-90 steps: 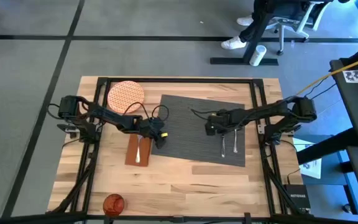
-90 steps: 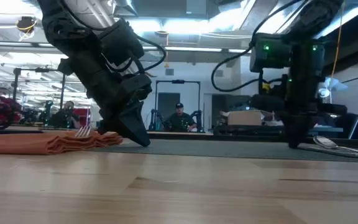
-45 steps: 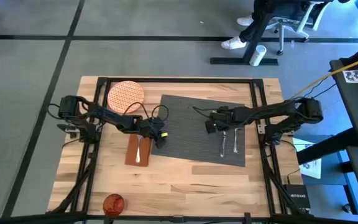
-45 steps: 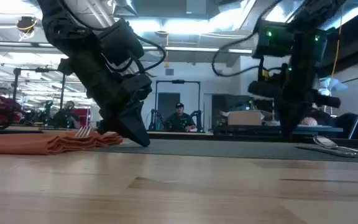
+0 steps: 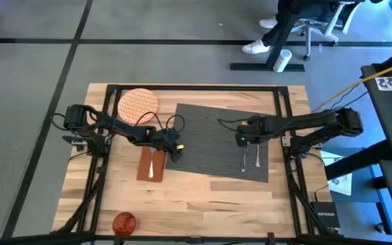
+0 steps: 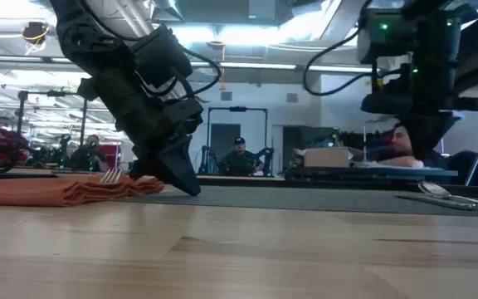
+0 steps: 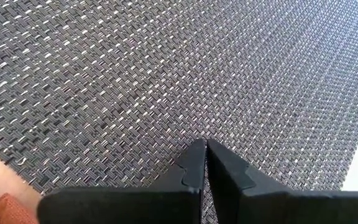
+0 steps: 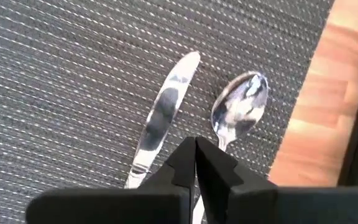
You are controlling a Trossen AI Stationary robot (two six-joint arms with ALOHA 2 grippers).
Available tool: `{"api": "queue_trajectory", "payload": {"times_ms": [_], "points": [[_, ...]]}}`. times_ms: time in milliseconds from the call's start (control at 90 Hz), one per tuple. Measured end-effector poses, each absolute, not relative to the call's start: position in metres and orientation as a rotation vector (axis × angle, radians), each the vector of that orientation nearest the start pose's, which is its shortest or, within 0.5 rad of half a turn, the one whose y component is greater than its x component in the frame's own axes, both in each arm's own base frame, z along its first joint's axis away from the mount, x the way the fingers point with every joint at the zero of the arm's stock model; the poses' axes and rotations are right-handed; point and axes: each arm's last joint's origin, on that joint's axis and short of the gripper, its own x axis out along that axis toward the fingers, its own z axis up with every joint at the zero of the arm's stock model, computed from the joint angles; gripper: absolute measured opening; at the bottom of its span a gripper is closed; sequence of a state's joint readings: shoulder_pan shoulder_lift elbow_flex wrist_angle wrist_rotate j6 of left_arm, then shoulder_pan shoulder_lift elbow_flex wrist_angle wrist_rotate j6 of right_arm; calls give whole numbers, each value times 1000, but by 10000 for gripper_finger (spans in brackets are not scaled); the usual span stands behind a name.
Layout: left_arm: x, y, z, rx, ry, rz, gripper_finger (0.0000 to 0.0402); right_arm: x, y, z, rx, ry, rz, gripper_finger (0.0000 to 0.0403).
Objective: Set table place
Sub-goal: Adjust the gray tablemat
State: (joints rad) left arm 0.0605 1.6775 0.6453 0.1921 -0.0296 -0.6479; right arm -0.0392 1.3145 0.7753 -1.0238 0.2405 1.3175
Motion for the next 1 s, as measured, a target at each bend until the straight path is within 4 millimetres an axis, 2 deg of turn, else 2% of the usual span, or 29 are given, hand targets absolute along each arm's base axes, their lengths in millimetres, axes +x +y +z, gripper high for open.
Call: {"api": "queue_trajectory", "payload": {"times_ms": [167, 356, 467, 678, 778, 1000], "points": [[289, 18, 114, -621, 782, 354, 0, 207, -4, 188, 906, 1052, -1069, 0], [291, 16, 120, -621, 745, 333, 0, 241, 14, 194, 975, 803, -812, 0], [299, 13, 141, -618, 668, 294, 0, 258, 24, 192, 933, 720, -715, 0], [305, 7, 191, -553, 530, 208, 0, 277, 33, 173, 888, 734, -616, 0], [299, 6, 210, -496, 557, 199, 0, 284, 36, 161, 857, 792, -561, 0], [270, 6, 240, -416, 659, 253, 0, 292, 47, 132, 825, 918, -474, 0]]}}
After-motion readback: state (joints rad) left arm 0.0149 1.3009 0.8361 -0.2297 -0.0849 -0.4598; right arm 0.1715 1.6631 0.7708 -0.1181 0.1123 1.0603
